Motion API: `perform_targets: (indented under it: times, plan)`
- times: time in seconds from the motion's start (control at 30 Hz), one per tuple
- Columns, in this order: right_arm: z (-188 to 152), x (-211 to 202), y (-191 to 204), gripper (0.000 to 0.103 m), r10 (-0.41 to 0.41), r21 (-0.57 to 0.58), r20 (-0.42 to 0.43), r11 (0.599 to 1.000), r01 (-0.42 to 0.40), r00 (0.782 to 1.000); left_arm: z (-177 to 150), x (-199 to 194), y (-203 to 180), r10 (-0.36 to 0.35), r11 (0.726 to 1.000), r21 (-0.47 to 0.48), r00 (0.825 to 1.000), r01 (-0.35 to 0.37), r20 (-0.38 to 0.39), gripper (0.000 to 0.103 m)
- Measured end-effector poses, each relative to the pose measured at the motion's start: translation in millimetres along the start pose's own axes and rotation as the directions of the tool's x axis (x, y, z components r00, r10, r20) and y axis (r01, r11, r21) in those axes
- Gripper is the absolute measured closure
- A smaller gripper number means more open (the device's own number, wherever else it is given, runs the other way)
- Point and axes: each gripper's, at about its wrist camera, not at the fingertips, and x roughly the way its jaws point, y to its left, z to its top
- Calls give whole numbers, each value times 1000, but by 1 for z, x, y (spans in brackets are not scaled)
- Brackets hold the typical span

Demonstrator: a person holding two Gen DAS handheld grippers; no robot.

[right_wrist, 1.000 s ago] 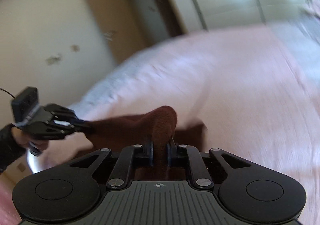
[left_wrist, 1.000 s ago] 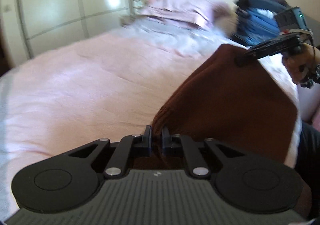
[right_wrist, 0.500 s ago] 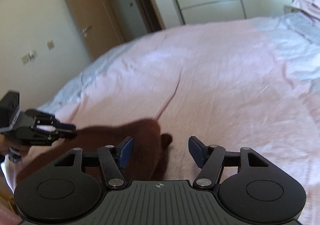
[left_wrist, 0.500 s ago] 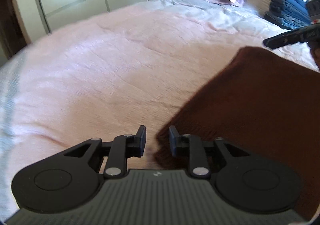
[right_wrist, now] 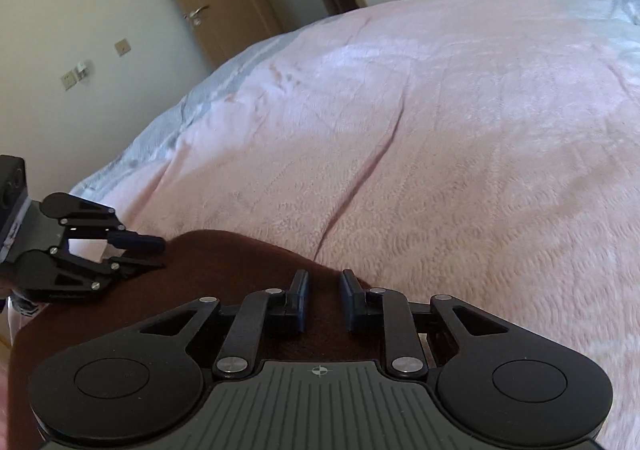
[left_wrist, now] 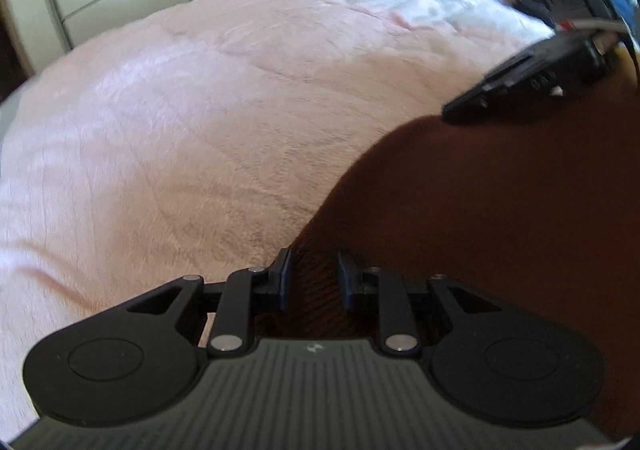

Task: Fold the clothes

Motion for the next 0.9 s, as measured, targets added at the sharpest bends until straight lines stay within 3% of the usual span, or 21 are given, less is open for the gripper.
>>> perform_targets:
  times: [0.1, 0.27, 0.37, 0.43, 0.53, 0.7, 0.73, 0.77, 0.83, 0.9]
  plan:
    - [7, -20, 7, 81, -4, -7, 15, 1000, 4, 1000, 2, -9, -5, 38, 999, 25, 999, -37, -16, 81]
    - [-5, -88, 34, 81, 43, 26, 145, 999, -47, 988, 10, -34, -16, 87, 996, 34, 996, -87, -5, 82]
    - [-31, -121, 46, 81, 120, 104, 225, 984, -146, 967, 17, -50, -39, 55, 997, 61, 998, -57, 27, 82]
    - [-54, -124, 52, 81, 174, 131, 220, 970, -206, 960, 22, -59, -56, 30, 996, 81, 998, -34, 48, 82]
    - [-88, -99, 57, 81, 147, 109, 74, 982, -155, 986, 28, -69, -86, -13, 993, 122, 998, 5, 67, 82]
    - [-92, -115, 31, 80, 182, 215, 177, 952, -219, 967, 36, -84, -137, -136, 981, 154, 985, 118, 105, 78]
    - [-89, -122, 26, 73, 174, 218, 201, 952, -217, 964, 35, -83, -147, -166, 975, 164, 980, 148, 107, 77]
    - [-86, -126, 18, 55, 157, 230, 216, 951, -206, 964, 34, -81, -157, -191, 969, 175, 977, 172, 99, 75]
    - [-79, -127, 3, 34, 118, 260, 227, 949, -177, 967, 28, -68, -175, -215, 957, 210, 975, 200, 50, 75]
    - [-68, -116, -11, 34, 130, 279, 213, 941, -188, 968, 19, -56, -185, -201, 952, 236, 980, 193, 9, 75]
